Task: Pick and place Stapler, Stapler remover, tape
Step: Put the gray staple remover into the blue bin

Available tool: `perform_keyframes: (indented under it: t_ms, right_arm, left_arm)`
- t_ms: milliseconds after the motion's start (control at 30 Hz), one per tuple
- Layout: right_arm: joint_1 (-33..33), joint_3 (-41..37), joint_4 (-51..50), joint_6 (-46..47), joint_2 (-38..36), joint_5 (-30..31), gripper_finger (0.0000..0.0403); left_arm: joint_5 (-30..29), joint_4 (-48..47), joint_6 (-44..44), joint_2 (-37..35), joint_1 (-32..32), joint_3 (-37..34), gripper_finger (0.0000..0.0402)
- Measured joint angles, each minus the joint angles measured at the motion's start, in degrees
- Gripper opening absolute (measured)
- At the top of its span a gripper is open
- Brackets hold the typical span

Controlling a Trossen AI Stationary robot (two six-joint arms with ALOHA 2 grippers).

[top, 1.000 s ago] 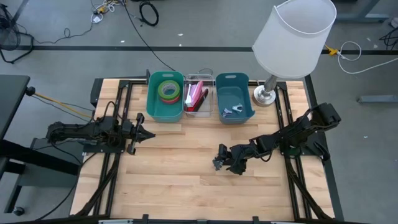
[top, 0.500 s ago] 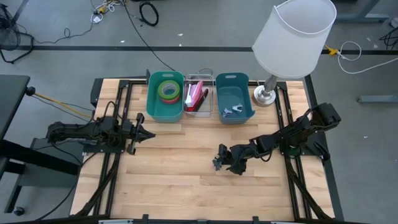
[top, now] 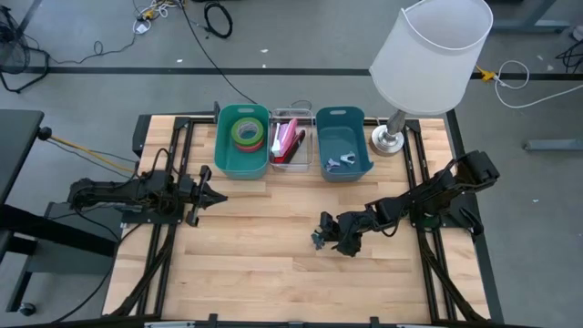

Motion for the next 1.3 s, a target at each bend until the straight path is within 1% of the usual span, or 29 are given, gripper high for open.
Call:
perform_keyframes:
  t_ms: [133, 300, 867, 1200, 1300]
  right_arm:
    - [0.0, 0.0, 0.0, 0.0, 0.0, -1.5, 0.0091]
    - [0.0, 0.0, 0.0, 0.0, 0.0, 0.1, 0.0091]
    - [0.0, 0.0, 0.0, 0.0, 0.0, 0.1, 0.0091]
    - [0.0, 0.0, 0.8, 0.0, 1.6, 0.1, 0.0091]
    - [0.0, 0.0, 1.2, 0.0, 1.6, 1.3, 0.0091]
  left_arm:
    - [0.0, 0.0, 0.0, 0.0, 0.0, 0.0, 0.0003]
    - [0.0, 0.0, 0.0, 0.0, 0.0, 0.0, 0.0003]
    - [0.0, 0.0, 0.0, 0.0, 0.0, 0.0, 0.0003]
    - [0.0, 0.0, 0.0, 0.0, 0.0, 0.0, 0.0003]
    - [0.0, 0.0, 0.0, 0.0, 0.0, 0.0, 0.0003]
